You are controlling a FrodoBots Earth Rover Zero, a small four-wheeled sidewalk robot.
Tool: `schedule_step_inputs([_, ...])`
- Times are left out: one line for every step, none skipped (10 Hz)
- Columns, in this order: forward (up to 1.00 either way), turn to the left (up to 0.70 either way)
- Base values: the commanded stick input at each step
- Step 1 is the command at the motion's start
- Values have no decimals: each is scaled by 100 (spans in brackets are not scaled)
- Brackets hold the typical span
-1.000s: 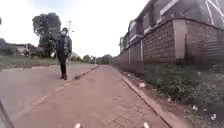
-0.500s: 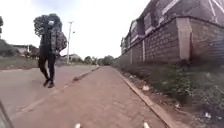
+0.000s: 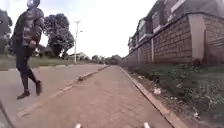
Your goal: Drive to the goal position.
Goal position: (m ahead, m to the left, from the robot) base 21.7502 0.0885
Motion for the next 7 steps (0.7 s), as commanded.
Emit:
schedule_step_inputs([50,0])
schedule_step_inputs([50,0])
schedule_step_inputs([50,0])
schedule_step_inputs([50,0])
schedule_step_inputs([50,0])
schedule_step_inputs([50,0])
schedule_step_inputs([50,0])
